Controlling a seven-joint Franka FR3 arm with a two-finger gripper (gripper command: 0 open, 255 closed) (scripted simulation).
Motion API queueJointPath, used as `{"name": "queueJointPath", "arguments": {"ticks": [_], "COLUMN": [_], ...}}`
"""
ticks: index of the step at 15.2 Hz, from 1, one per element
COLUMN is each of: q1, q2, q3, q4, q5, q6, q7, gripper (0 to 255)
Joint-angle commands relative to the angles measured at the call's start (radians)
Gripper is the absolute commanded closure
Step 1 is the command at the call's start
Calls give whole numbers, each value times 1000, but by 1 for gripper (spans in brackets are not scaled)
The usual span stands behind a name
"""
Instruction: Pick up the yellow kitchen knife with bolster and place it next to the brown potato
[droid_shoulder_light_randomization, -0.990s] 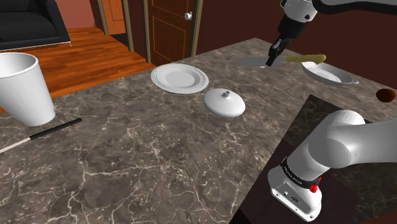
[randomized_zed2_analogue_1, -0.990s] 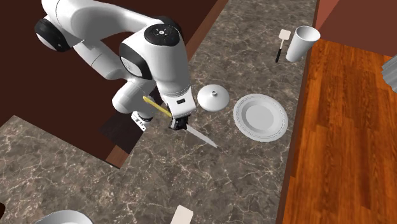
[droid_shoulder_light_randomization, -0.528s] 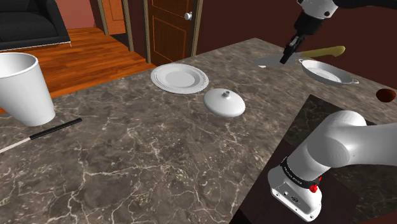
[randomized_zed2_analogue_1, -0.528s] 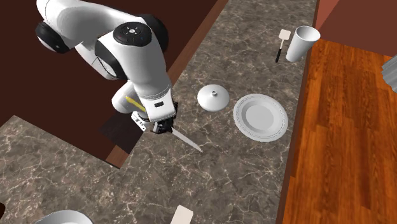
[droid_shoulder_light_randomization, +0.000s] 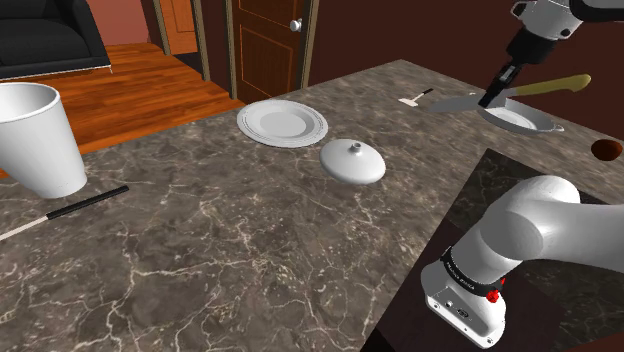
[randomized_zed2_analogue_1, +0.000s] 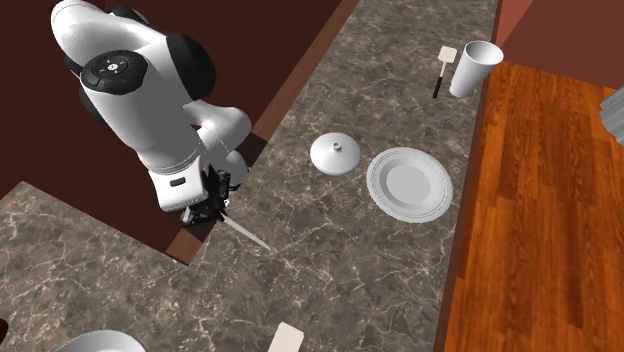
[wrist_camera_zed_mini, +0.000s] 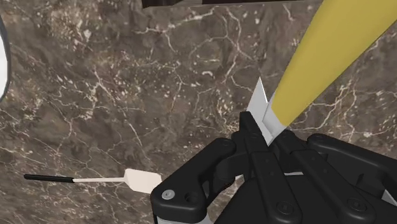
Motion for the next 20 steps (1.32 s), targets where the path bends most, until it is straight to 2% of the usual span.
{"name": "queueJointPath", "arguments": {"ticks": [1, 11, 20], "q1": [-19, -84, -75], "q2": [-27, -75, -41], "q3": [-38, -256, -454], "q4": [7, 104, 279], "q5": [-34, -212, -350], "q6": [-25, -93, -120], "q7": [-47, -285, -497], "gripper": [255, 255, 255]}}
